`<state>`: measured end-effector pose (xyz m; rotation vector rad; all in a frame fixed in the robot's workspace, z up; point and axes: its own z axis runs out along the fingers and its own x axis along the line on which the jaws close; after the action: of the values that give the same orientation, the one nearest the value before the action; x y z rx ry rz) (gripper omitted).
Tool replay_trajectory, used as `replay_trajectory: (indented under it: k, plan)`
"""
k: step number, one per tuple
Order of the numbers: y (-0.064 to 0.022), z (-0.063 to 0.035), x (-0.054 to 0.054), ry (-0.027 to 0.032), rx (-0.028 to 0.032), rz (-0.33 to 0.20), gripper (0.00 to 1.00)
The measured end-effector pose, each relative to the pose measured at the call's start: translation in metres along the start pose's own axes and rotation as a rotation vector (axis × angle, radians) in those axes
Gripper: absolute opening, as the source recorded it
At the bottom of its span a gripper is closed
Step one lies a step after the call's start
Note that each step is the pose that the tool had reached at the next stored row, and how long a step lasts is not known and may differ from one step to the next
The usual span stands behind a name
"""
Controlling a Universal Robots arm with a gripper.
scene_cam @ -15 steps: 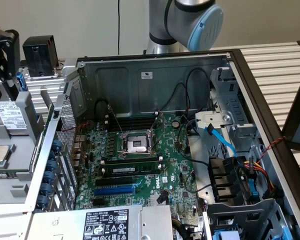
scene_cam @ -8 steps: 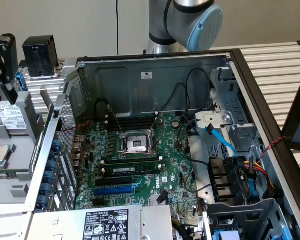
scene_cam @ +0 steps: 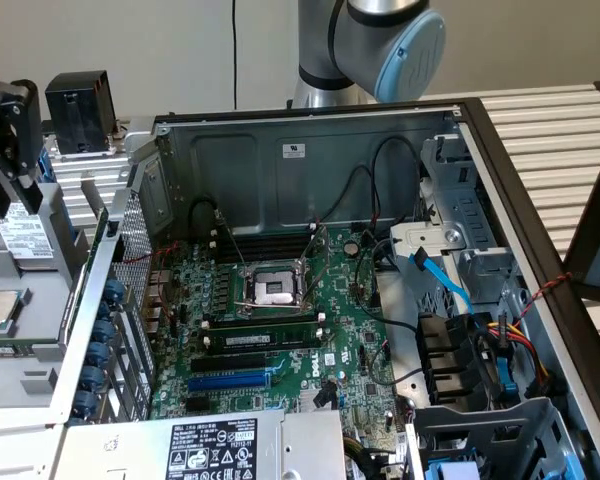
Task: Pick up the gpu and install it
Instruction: 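Pick up the gpu and move the gpu toward the slot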
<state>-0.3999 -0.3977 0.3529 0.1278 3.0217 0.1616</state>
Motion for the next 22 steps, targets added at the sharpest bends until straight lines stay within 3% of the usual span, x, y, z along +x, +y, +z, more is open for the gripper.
replay_trajectory:
  k: [2, 3, 16, 22]
  plan:
    - [-0.0004, 0.0026, 0.0, 0.0006, -0.0115, 0.004, 0.42]
    - [-0.0011, 0.0043, -0.001, 0.0006, -0.0137, 0.005, 0.42]
    - [-0.0114, 0.0275, -0.005, -0.0005, -0.0307, 0.03, 0.42]
    - [-0.0123, 0.0389, -0.009, -0.0028, -0.0298, 0.048, 0.42]
